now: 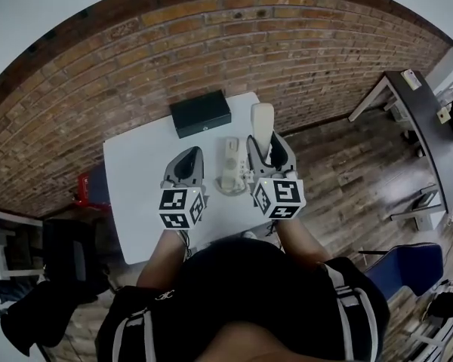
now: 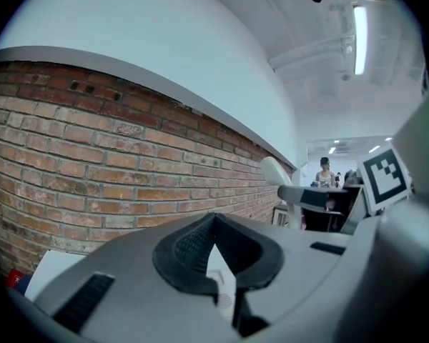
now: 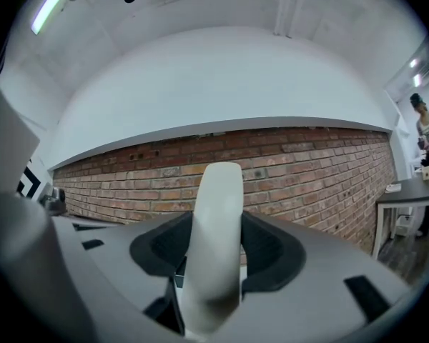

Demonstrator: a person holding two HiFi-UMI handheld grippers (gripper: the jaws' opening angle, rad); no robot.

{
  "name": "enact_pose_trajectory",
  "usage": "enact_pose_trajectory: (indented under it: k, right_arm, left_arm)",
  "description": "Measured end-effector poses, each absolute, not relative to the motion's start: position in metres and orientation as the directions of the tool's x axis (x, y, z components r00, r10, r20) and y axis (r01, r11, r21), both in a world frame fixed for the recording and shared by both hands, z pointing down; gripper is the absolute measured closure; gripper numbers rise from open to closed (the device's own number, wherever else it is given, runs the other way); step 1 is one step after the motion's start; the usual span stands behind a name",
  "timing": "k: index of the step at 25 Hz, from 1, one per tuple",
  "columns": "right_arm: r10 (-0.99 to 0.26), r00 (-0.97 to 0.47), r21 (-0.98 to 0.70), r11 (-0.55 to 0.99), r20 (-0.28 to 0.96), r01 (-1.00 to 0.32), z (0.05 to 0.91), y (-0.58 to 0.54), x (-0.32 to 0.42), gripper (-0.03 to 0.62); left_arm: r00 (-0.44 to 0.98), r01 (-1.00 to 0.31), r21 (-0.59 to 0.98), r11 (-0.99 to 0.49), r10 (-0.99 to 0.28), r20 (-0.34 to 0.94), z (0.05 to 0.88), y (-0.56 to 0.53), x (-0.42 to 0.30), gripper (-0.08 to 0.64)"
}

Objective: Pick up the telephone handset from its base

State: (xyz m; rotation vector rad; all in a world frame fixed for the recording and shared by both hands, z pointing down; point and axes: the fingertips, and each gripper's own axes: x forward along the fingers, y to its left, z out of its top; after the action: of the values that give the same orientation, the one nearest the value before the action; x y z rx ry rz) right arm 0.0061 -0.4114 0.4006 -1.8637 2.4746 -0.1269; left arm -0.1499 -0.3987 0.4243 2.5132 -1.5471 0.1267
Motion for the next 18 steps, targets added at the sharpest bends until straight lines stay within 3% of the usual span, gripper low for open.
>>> enact_pose_trajectory:
  k: [18]
  right_arm:
    - [-0.952, -0.305, -0.101, 0.301, 0.030, -0.948, 0.4107, -0.4141, -0.0037, 0.387]
  left_arm:
    - [0.428, -0.903, 0.108, -0.415, -0.890, 0.159, 0.4184, -0.3925, -0.1567, 0.558]
